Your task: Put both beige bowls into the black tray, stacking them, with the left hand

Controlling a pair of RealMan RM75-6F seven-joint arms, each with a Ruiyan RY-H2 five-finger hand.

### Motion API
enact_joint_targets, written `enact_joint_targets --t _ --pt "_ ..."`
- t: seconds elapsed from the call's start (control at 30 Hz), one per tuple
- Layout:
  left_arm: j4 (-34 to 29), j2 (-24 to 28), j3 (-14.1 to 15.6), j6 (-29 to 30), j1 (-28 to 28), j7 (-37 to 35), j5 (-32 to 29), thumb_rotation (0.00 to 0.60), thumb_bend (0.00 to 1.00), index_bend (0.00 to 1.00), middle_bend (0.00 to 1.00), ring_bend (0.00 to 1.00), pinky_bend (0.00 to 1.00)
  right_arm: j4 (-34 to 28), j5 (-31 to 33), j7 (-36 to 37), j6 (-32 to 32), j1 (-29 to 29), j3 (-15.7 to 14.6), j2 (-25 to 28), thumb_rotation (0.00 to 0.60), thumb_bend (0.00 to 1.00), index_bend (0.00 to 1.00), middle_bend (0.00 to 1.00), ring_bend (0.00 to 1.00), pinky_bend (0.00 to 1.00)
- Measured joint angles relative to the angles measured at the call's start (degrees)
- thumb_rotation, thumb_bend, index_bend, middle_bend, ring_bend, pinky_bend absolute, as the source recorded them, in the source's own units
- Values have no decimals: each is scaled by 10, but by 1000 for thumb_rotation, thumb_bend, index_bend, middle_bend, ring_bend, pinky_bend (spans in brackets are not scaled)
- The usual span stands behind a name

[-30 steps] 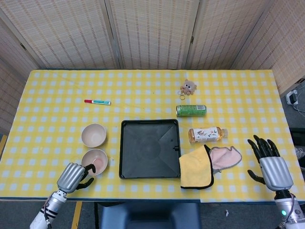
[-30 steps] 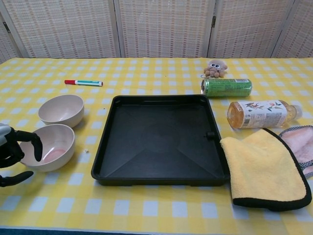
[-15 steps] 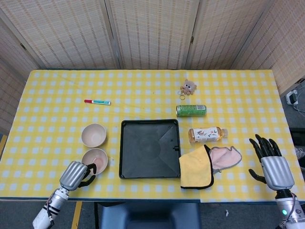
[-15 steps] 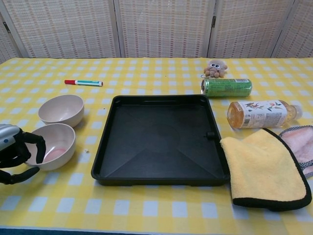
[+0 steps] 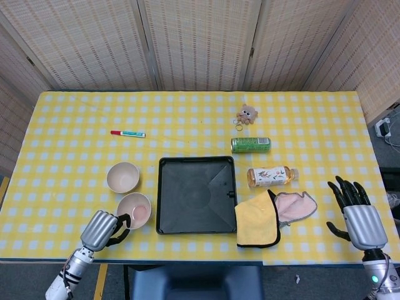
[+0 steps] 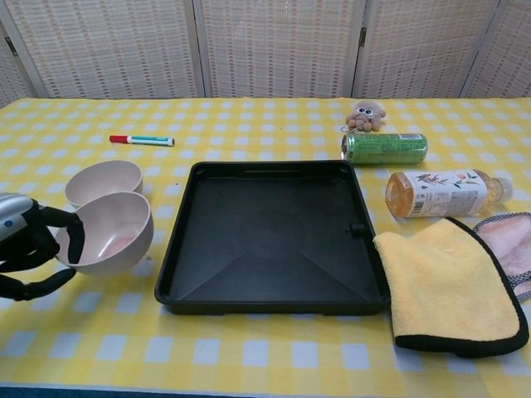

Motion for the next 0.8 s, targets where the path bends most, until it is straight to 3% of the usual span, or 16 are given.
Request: enact_joint_targets --t 0.2,0.4,0.8 --pt "-59 4 -6 -4 -11 56 12 600 443 609 1000 1000 1000 -3 -7 10 2 -1 -3 7 600 256 0 0 0 0" --pt "-94 -11 -28 -49 -42 101 -2 600 442 606 1000 1000 1000 -1 -7 20 -8 2 -6 13 600 255 0 0 0 0" --pt "-43 -91 -88 -127 -109 118 -67 600 443 602 1000 1000 1000 3 2 41 -7 -1 -4 24 600 255 0 0 0 0"
